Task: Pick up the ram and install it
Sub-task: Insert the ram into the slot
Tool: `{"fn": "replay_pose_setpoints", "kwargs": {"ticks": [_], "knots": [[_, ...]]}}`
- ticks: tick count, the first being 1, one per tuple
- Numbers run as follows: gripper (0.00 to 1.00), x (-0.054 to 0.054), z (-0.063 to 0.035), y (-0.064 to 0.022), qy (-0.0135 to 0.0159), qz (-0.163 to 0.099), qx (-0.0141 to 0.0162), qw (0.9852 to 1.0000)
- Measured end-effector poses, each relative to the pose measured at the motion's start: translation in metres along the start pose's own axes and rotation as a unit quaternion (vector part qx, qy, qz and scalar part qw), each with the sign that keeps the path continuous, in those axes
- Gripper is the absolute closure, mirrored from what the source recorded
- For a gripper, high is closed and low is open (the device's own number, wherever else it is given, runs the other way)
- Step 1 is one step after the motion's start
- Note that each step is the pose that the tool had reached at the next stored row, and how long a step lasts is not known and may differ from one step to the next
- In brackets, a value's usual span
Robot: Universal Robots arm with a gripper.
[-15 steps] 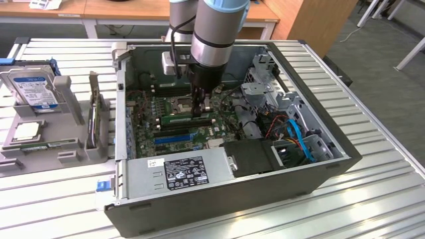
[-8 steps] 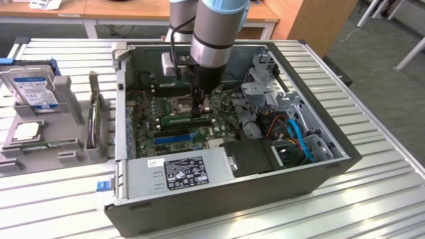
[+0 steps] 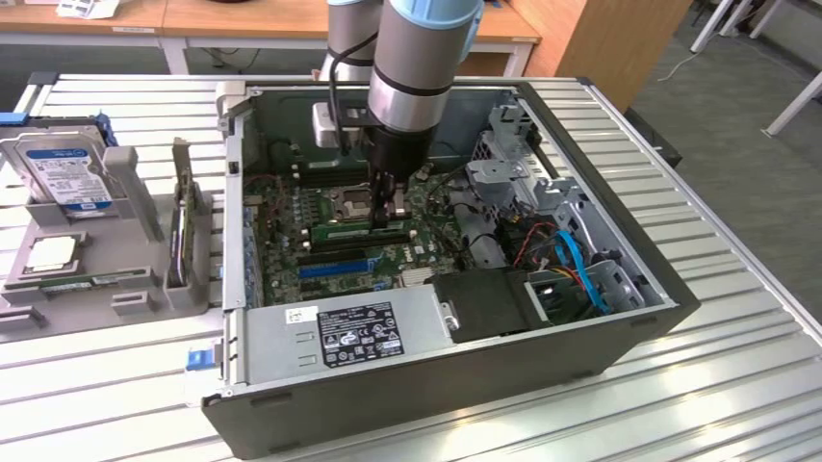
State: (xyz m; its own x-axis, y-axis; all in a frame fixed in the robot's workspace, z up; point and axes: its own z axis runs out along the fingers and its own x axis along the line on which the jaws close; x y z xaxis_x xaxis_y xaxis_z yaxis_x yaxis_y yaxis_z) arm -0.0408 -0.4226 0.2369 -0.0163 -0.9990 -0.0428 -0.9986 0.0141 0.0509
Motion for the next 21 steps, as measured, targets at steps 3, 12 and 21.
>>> {"fn": "replay_pose_setpoints", "kwargs": {"ticks": [3, 12, 21], "knots": [[0.88, 0.0000, 0.0000, 0.0000, 0.0000, 0.001, 0.0000, 1.0000], [0.88, -0.0006, 0.0004, 0.0000, -0.0002, 0.001, 0.0001, 1.0000], [0.88, -0.0006, 0.0028, -0.0001, -0.0003, 0.001, 0.0001, 1.0000]]}}
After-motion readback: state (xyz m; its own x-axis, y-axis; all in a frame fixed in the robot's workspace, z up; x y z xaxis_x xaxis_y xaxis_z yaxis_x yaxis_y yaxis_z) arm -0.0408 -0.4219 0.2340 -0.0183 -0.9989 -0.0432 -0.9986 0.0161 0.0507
